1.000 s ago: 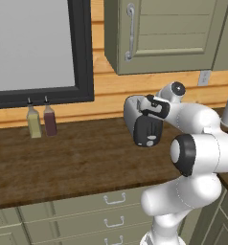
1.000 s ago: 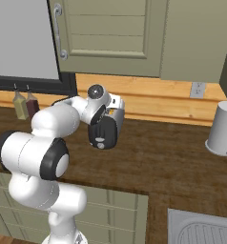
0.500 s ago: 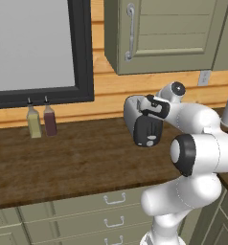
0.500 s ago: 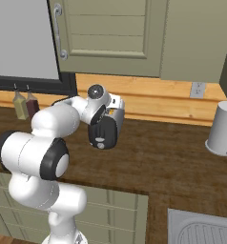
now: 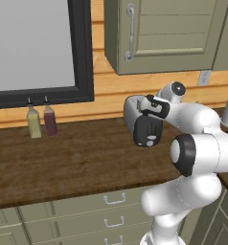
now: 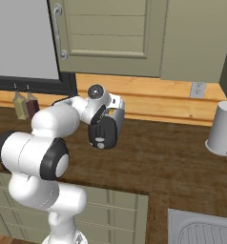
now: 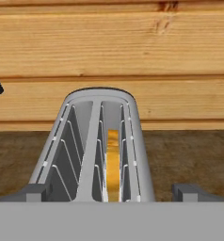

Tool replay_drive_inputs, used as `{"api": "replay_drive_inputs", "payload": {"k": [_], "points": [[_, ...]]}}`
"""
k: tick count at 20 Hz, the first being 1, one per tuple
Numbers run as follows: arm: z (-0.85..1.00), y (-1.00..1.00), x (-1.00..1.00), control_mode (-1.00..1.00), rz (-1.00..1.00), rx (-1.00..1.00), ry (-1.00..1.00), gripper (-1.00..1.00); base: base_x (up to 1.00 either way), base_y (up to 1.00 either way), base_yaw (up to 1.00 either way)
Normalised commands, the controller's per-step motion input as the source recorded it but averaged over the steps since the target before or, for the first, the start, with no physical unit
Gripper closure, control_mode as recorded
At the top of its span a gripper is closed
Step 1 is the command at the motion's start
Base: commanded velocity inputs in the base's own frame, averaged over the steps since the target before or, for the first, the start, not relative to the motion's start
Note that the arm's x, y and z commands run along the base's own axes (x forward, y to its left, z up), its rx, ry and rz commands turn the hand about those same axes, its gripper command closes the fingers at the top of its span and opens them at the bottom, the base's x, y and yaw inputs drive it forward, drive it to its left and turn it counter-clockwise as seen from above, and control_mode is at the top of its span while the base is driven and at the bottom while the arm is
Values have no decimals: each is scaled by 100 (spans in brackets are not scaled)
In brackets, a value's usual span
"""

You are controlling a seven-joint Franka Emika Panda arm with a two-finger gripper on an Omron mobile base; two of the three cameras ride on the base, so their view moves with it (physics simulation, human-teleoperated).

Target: Start the toaster. Once the lever pops up, take the bread to the plate on the dining counter.

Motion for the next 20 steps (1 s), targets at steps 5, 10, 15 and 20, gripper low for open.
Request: {"api": "replay_drive_inputs", "payload": {"k": [5, 10, 15, 20], "points": [[0, 0, 0, -100, 0, 0, 0, -100, 0, 0, 0], [0, 0, 0, -100, 0, 0, 0, -100, 0, 0, 0], [0, 0, 0, -100, 0, 0, 0, -100, 0, 0, 0], [0, 0, 0, -100, 0, 0, 0, -100, 0, 0, 0]]}}
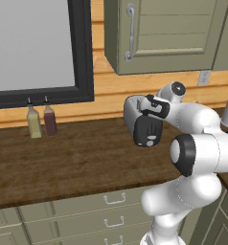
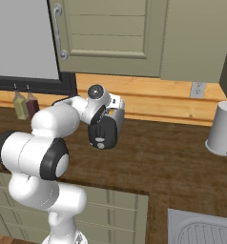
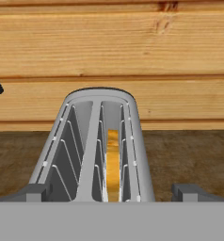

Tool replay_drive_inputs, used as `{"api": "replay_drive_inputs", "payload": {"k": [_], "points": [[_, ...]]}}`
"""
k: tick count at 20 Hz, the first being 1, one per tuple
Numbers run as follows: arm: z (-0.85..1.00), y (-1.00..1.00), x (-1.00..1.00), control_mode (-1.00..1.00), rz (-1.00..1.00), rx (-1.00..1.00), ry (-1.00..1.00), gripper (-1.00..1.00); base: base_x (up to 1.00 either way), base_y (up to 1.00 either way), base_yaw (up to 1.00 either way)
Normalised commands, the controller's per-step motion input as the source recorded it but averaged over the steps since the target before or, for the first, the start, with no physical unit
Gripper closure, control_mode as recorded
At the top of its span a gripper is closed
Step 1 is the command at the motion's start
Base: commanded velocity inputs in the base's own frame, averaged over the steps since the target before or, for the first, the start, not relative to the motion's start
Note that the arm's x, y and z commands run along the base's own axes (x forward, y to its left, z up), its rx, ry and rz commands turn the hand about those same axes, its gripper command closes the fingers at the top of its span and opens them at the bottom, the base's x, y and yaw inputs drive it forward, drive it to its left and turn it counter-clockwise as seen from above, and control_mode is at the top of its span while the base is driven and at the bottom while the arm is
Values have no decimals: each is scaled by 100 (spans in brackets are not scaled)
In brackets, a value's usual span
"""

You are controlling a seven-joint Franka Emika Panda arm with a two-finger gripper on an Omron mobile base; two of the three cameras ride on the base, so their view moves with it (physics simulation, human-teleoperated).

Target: Start the toaster. Once the lever pops up, take the bread to the plate on the dining counter.

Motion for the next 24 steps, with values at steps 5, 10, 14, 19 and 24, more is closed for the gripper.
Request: {"api": "replay_drive_inputs", "payload": {"k": [5, 10, 14, 19, 24], "points": [[0, 0, 0, -100, 0, 0, 0, -100, 0, 0, 0], [0, 0, 0, -100, 0, 0, 0, -100, 0, 0, 0], [0, 0, 0, -100, 0, 0, 0, -100, 0, 0, 0], [0, 0, 0, -100, 0, 0, 0, -100, 0, 0, 0], [0, 0, 0, -100, 0, 0, 0, -100, 0, 0, 0]]}}
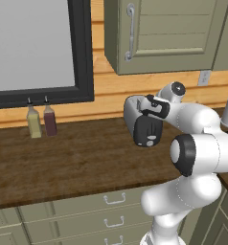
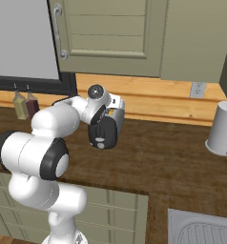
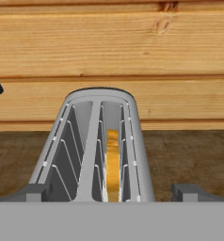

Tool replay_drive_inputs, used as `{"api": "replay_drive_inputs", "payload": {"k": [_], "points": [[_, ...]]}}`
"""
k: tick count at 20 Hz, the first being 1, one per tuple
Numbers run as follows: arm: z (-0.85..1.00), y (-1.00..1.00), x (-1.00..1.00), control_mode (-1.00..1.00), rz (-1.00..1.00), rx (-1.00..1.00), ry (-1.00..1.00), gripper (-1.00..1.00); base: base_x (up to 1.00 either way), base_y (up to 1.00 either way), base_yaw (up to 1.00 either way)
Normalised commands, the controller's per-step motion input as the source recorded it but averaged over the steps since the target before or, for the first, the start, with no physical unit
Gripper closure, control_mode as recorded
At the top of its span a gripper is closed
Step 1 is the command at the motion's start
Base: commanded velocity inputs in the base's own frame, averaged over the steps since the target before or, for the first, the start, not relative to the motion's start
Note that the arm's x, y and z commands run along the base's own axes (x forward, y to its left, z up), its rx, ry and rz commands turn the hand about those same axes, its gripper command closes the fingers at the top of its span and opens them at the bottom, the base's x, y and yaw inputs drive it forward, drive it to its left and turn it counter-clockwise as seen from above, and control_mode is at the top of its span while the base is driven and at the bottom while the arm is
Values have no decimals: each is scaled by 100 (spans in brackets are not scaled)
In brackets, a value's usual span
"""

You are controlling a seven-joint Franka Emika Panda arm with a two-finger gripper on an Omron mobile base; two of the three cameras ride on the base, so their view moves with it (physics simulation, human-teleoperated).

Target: Start the toaster. Once the lever pops up, take the bread to the plate on the dining counter.

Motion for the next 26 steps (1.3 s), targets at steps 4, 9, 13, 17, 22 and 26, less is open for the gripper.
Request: {"api": "replay_drive_inputs", "payload": {"k": [4, 9, 13, 17, 22, 26], "points": [[0, 0, 0, -100, 0, 0, 0, -100, 0, 0, 0], [0, 0, 0, -100, 0, 0, 0, -100, 0, 0, 0], [0, 0, 0, -100, 0, 0, 0, -100, 0, 0, 0], [0, 0, 0, -100, 0, 0, 0, -100, 0, 0, 0], [0, 0, 0, -100, 0, 0, 0, -100, 0, 0, 0], [0, 0, 0, -100, 0, 0, 0, -100, 0, 0, 0]]}}
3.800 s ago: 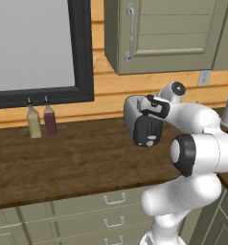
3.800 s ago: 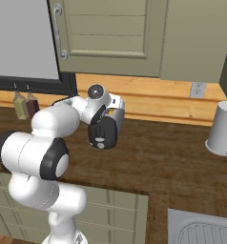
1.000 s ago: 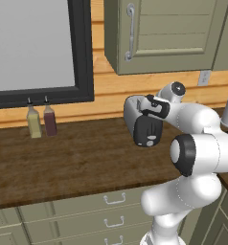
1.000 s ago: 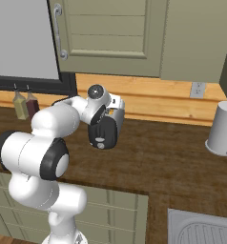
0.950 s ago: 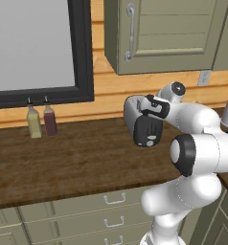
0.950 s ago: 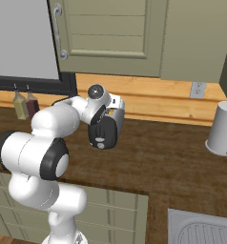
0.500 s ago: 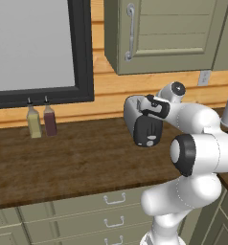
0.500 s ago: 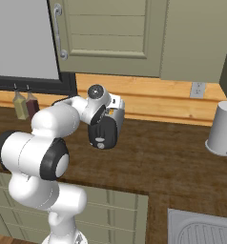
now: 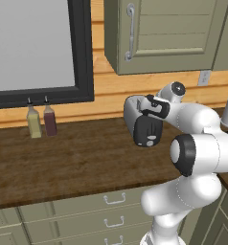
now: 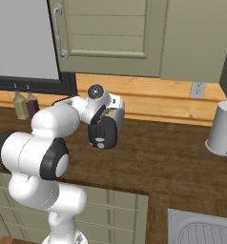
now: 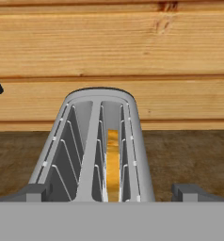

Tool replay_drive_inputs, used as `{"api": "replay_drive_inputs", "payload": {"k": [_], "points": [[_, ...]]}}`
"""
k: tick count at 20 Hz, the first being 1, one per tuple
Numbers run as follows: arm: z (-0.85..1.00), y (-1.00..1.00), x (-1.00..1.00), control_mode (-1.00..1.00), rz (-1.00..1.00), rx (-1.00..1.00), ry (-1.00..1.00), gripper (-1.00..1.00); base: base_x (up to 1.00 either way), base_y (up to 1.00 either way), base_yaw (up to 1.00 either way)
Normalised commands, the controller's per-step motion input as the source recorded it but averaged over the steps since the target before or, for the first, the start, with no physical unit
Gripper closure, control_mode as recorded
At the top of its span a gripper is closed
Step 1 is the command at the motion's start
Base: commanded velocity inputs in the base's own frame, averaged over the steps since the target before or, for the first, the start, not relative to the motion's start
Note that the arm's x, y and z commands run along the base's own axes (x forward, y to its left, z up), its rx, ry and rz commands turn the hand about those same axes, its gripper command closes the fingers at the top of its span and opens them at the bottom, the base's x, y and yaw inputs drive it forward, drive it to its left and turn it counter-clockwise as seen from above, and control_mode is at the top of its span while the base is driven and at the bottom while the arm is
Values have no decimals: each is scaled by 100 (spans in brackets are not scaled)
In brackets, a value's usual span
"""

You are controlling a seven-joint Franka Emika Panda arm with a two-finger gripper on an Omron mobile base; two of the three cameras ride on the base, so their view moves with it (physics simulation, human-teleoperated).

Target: Start the toaster. Once the lever pops up, take the bread to the plate on the dining counter.

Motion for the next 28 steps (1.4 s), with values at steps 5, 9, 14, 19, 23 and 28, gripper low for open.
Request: {"api": "replay_drive_inputs", "payload": {"k": [5, 9, 14, 19, 23, 28], "points": [[0, 0, 0, -100, 0, 0, 0, -100, 0, 0, 0], [0, 0, 0, -100, 0, 0, 0, -100, 0, 0, 0], [0, 0, 0, -100, 0, 0, 0, -100, 0, 0, 0], [0, 0, 0, -100, 0, 0, 0, -100, 0, 0, 0], [0, 0, 0, -100, 0, 0, 0, -100, 0, 0, 0], [0, 0, 0, -100, 0, 0, 0, -100, 0, 0, 0]]}}
